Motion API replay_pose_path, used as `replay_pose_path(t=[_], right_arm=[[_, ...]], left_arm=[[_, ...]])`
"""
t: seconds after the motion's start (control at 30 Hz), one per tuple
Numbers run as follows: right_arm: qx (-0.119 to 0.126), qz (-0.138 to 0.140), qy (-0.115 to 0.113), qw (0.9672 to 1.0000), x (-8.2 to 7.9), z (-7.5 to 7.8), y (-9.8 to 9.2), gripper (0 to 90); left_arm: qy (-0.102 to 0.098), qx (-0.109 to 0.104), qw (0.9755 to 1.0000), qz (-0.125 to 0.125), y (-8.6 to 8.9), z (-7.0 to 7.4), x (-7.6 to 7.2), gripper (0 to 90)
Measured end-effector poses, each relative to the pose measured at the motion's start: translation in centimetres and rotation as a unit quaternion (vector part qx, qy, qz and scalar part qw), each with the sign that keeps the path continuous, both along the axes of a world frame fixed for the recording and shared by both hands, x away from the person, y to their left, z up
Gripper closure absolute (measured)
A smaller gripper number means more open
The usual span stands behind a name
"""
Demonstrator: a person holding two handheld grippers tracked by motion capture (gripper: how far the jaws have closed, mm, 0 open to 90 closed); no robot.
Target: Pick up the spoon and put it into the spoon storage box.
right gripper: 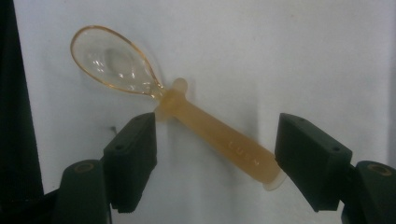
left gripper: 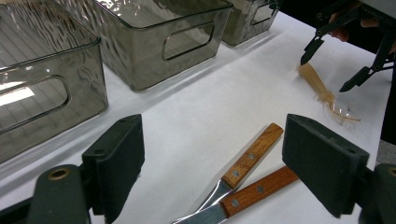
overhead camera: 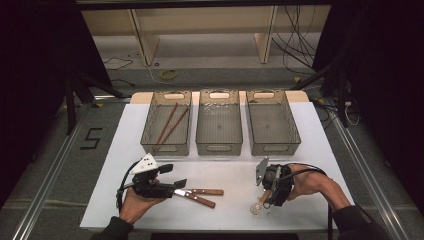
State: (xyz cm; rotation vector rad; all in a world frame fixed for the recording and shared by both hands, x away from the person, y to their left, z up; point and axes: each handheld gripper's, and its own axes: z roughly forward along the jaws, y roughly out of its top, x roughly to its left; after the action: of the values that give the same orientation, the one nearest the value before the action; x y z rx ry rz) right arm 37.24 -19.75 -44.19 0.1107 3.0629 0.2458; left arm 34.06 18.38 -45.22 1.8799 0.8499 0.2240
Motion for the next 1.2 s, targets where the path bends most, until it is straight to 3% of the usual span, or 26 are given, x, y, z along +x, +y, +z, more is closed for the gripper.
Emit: replay_pose_path(t=[0.3, 0.5, 0.67, 0.83, 0.97, 1.2], right_arm=[[-0.023, 0.017, 0.006, 0.9996, 0.3, -0.9, 0.4, 33.4], [-0.023, 0.025, 0.009, 0.9994, 0.2, -0.8, 0.3, 42.8], [-0.041, 0.034, 0.001, 0.9986, 0.1, -1.2, 0.7, 49.5], [-0.041, 0.038, 0.022, 0.9982, 0.0, -1.1, 0.7, 66.8], [-0.038, 0.043, 0.025, 0.998, -0.1, -1.1, 0.7, 75.8], [-0.025, 0.035, 0.024, 0.9988, 0.1, -1.0, 0.4, 77.4]], left_arm=[[0.002, 0.001, 1.0, -0.001, 0.0, 0.0, 0.0, 20.6], [0.001, 0.001, 1.0, -0.001, 0.0, 0.0, 0.0, 20.7], [0.002, 0.001, 1.0, -0.001, 0.0, -0.1, 0.0, 20.7], [0.005, 0.0, 1.0, -0.001, 0.0, -0.1, 0.0, 20.9], [0.004, 0.001, 1.0, -0.001, -0.1, -0.1, 0.0, 20.9], [0.004, 0.0, 1.0, 0.0, 0.1, -0.1, 0.1, 20.9]])
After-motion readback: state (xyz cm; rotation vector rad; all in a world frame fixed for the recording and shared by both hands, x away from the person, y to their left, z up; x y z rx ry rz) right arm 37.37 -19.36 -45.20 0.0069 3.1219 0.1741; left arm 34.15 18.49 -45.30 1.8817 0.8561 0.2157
